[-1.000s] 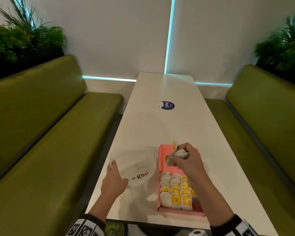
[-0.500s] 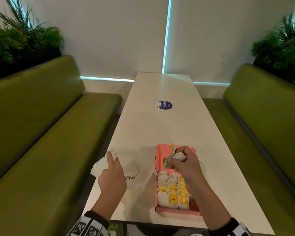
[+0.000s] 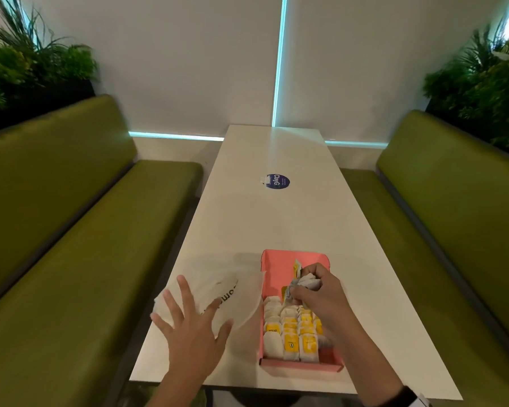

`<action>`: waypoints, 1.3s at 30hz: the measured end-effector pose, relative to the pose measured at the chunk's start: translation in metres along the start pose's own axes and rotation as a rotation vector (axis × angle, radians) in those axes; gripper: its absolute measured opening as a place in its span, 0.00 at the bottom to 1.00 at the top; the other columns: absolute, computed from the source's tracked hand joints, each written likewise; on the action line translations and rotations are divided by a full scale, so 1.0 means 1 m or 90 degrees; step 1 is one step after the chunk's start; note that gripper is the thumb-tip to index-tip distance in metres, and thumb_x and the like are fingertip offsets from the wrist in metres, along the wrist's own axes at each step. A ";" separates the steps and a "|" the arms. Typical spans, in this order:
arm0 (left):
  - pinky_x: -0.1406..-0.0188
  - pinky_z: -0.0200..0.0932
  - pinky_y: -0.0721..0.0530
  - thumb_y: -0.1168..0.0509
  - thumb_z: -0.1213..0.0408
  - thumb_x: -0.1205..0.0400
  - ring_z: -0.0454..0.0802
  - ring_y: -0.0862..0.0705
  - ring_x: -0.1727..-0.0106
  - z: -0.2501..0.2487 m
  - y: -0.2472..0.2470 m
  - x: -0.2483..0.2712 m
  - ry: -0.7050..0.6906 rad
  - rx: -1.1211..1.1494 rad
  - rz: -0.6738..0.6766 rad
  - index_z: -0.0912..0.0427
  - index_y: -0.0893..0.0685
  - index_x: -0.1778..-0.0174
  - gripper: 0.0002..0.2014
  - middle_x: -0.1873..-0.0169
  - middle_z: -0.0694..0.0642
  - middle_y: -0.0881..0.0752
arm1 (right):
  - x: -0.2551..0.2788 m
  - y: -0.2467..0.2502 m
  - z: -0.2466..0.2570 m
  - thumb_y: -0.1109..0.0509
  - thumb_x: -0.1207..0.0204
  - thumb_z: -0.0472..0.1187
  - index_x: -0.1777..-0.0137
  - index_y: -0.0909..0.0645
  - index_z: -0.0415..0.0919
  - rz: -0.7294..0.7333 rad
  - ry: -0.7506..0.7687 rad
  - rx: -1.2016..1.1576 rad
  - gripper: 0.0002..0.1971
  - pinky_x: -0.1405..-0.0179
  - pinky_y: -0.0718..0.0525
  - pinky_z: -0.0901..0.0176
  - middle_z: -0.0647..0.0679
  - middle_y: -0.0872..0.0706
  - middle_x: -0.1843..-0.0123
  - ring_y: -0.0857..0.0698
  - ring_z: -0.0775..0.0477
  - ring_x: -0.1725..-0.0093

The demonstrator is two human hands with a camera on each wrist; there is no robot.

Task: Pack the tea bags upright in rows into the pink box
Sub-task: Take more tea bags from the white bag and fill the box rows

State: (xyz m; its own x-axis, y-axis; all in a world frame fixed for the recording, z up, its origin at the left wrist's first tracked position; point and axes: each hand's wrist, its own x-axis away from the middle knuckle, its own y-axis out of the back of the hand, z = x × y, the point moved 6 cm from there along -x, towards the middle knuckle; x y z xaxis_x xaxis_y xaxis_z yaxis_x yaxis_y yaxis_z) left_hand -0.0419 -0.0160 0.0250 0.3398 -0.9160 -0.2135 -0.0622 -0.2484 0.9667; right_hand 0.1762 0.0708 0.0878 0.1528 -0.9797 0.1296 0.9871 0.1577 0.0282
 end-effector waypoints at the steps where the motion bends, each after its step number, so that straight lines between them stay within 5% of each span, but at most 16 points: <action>1: 0.37 0.86 0.45 0.44 0.41 0.26 0.80 0.47 0.23 -0.001 0.006 0.002 -0.003 0.021 -0.039 0.43 0.11 0.55 0.18 0.19 0.67 0.45 | 0.001 0.000 -0.001 0.29 0.34 0.19 0.61 0.26 0.36 0.015 -0.005 0.012 0.13 0.73 0.19 0.62 0.44 0.17 0.66 0.16 0.49 0.69; 5: 0.32 0.82 0.54 0.47 0.52 0.23 0.74 0.53 0.20 -0.007 0.027 0.001 -0.026 0.158 -0.186 0.48 0.14 0.68 0.17 0.19 0.61 0.42 | 0.004 -0.003 -0.004 0.29 0.33 0.19 0.59 0.26 0.34 0.068 -0.010 0.055 0.12 0.73 0.18 0.64 0.42 0.16 0.65 0.16 0.55 0.71; 9: 0.30 0.78 0.37 0.47 0.56 0.19 0.63 0.53 0.17 -0.029 0.029 -0.002 -0.122 0.365 -0.226 0.49 0.18 0.53 0.11 0.22 0.56 0.35 | 0.007 -0.005 -0.003 0.28 0.34 0.20 0.59 0.27 0.35 0.079 0.002 0.079 0.13 0.69 0.15 0.62 0.45 0.16 0.65 0.16 0.53 0.69; 12: 0.28 0.57 0.28 0.53 0.45 0.15 0.49 0.48 0.17 -0.063 0.040 -0.006 -0.198 0.526 -0.155 0.42 0.27 0.38 0.15 0.22 0.44 0.35 | 0.010 -0.013 -0.002 0.27 0.36 0.22 0.59 0.25 0.35 0.109 0.010 0.094 0.13 0.62 0.13 0.52 0.42 0.16 0.62 0.16 0.47 0.63; 15: 0.29 0.39 0.27 0.49 0.39 0.20 0.34 0.32 0.25 -0.092 0.041 -0.013 -0.152 0.823 0.029 0.38 0.34 0.29 0.23 0.29 0.27 0.31 | 0.012 -0.024 -0.002 0.26 0.38 0.24 0.59 0.25 0.37 0.154 0.015 0.114 0.14 0.60 0.14 0.50 0.42 0.17 0.62 0.18 0.47 0.63; 18: 0.38 0.50 0.17 0.44 0.30 0.26 0.46 0.20 0.32 -0.112 0.026 -0.017 0.006 1.054 0.247 0.36 0.33 0.27 0.31 0.32 0.44 0.22 | 0.014 -0.032 0.000 0.26 0.42 0.31 0.55 0.27 0.36 0.176 0.043 0.145 0.16 0.62 0.16 0.50 0.48 0.19 0.63 0.21 0.50 0.64; 23: 0.63 0.40 0.16 0.46 0.51 0.16 0.48 0.13 0.44 -0.125 0.013 -0.007 0.162 1.109 0.386 0.49 0.23 0.35 0.16 0.42 0.55 0.13 | 0.016 -0.040 0.001 0.33 0.32 0.32 0.42 0.34 0.48 0.231 0.110 0.337 0.21 0.56 0.13 0.53 0.47 0.21 0.48 0.19 0.48 0.49; 28: 0.71 0.41 0.17 0.44 0.59 0.14 0.51 0.11 0.53 -0.126 0.007 -0.005 0.230 1.148 0.408 0.54 0.19 0.40 0.12 0.50 0.60 0.11 | 0.017 -0.035 0.004 0.34 0.31 0.45 0.32 0.37 0.52 0.148 0.194 0.645 0.27 0.40 0.31 0.51 0.52 0.32 0.36 0.35 0.47 0.37; 33: 0.70 0.40 0.21 0.38 0.56 0.22 0.51 0.17 0.65 -0.122 0.000 -0.009 0.300 1.214 0.402 0.60 0.18 0.43 0.16 0.60 0.63 0.14 | 0.014 -0.015 0.007 0.20 0.38 0.52 0.27 0.43 0.64 0.244 0.097 0.493 0.44 0.31 0.33 0.52 0.61 0.40 0.33 0.38 0.54 0.31; 36: 0.85 0.34 0.30 0.40 0.58 0.20 0.47 0.23 0.78 -0.122 0.000 -0.010 0.330 1.255 0.413 0.61 0.20 0.51 0.11 0.69 0.58 0.17 | 0.014 0.000 0.011 0.17 0.39 0.48 0.31 0.38 0.62 0.262 0.077 0.380 0.40 0.40 0.26 0.64 0.61 0.35 0.32 0.30 0.59 0.33; 39: 0.87 0.33 0.33 0.41 0.58 0.17 0.47 0.25 0.79 -0.124 -0.002 -0.011 0.348 1.261 0.419 0.60 0.20 0.55 0.10 0.71 0.57 0.18 | 0.013 0.006 0.011 0.18 0.37 0.47 0.45 0.31 0.64 0.237 0.120 0.383 0.27 0.50 0.25 0.68 0.60 0.27 0.37 0.25 0.63 0.40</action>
State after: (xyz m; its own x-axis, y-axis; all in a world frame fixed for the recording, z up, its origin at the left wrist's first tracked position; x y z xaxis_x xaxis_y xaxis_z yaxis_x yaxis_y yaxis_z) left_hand 0.0712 0.0332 0.0428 0.0076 -0.9158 0.4016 -0.7649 -0.2640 -0.5875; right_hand 0.1841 0.0599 0.1002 0.5325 -0.8438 0.0663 0.6786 0.4724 0.5624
